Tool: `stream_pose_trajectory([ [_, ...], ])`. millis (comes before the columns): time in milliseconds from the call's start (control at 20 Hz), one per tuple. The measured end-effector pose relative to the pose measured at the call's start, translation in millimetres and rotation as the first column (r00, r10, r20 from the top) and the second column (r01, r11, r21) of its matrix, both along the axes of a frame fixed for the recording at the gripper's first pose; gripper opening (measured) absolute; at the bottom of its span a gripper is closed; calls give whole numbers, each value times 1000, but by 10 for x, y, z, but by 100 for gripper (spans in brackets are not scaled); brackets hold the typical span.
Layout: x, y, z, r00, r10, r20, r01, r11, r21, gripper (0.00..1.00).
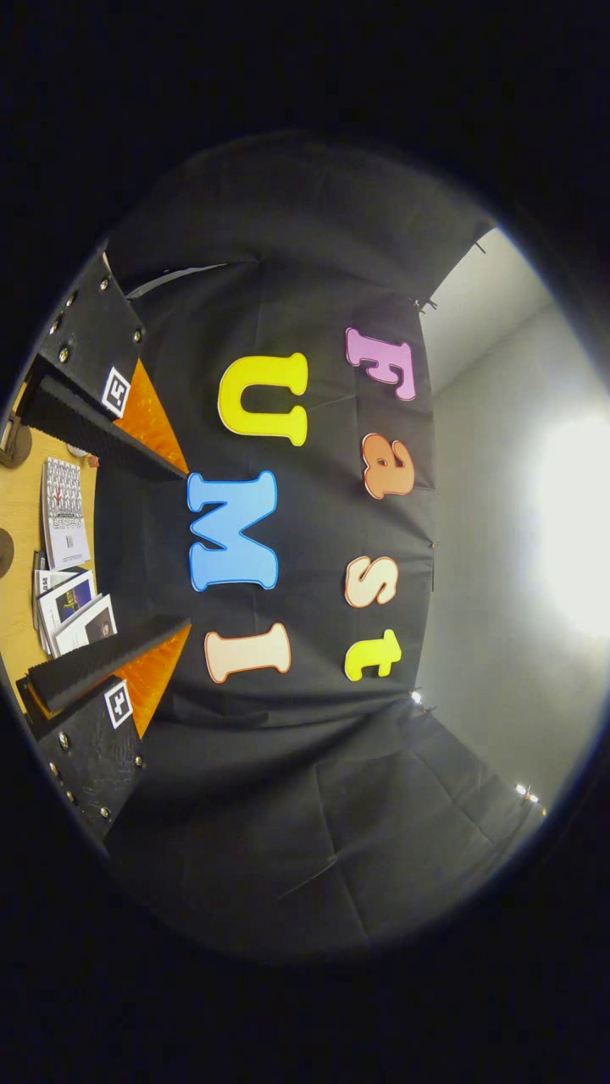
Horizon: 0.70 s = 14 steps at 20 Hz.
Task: Open the storage box then place both shoes into the box .Put the left shoe in first, then the right shoe, with the right side of both shoes facing outward in a uniform manner.
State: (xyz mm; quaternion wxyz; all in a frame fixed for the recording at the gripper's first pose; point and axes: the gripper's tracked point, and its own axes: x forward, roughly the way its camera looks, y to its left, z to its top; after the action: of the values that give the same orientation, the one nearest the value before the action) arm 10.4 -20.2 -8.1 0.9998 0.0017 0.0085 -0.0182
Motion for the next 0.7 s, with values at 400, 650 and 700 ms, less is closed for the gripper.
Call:
stream_pose_trajectory([
  [400, 8, 361, -432, 989, 134, -65, -126, 986, 113, 98],
  [650, -32, 830, -987, 937, 307, -168, -247, 919, 308, 98],
  [700, -57, 950, -1108, 918, 349, -189, -271, 898, 346, 97],
])
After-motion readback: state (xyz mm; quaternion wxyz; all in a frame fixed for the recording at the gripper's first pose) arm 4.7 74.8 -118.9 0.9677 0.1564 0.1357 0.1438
